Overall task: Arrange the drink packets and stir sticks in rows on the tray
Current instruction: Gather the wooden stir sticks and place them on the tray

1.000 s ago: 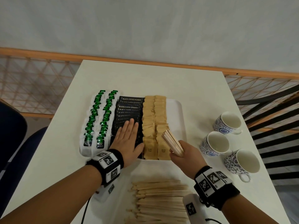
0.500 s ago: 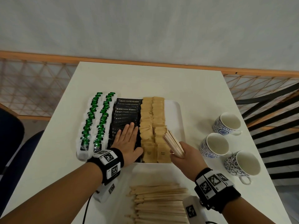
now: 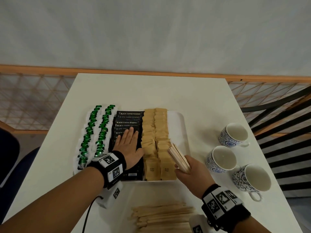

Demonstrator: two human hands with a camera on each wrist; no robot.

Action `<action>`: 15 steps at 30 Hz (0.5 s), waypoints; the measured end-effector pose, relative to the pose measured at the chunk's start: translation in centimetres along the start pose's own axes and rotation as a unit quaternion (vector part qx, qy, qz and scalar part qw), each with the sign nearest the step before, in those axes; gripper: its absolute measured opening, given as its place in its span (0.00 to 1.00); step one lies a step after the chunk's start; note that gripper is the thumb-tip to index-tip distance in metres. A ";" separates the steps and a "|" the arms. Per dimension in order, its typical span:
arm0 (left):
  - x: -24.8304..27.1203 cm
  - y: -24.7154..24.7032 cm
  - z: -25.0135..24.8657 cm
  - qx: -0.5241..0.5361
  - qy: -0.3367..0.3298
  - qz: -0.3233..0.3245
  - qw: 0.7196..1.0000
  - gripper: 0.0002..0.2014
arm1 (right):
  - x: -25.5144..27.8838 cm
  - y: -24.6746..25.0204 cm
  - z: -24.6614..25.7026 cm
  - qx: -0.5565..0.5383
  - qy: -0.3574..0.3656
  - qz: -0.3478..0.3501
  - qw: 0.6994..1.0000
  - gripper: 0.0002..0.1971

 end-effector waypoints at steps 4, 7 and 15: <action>-1.4 1.6 -0.4 -0.007 -0.009 -0.017 1.000 0.35 | -0.5 -0.1 -0.4 -0.012 -0.011 -0.005 1.000 0.05; -2.4 1.8 -0.6 -0.006 0.000 0.003 1.000 0.34 | -0.7 -0.2 -0.7 -0.022 -0.026 -0.006 0.999 0.05; 3.4 4.0 -5.1 0.179 -0.180 -0.122 0.960 0.40 | -0.9 0.2 -0.3 -0.105 -0.053 -0.028 0.993 0.04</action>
Point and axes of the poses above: each hand's wrist, its own x-axis away from the middle knuckle, its own y-axis out of the back of the hand, z = x × y, the point moved 4 cm from there along -x, towards the middle knuckle, and after that the axes turned 4 degrees about x, right-handed, at the moved point
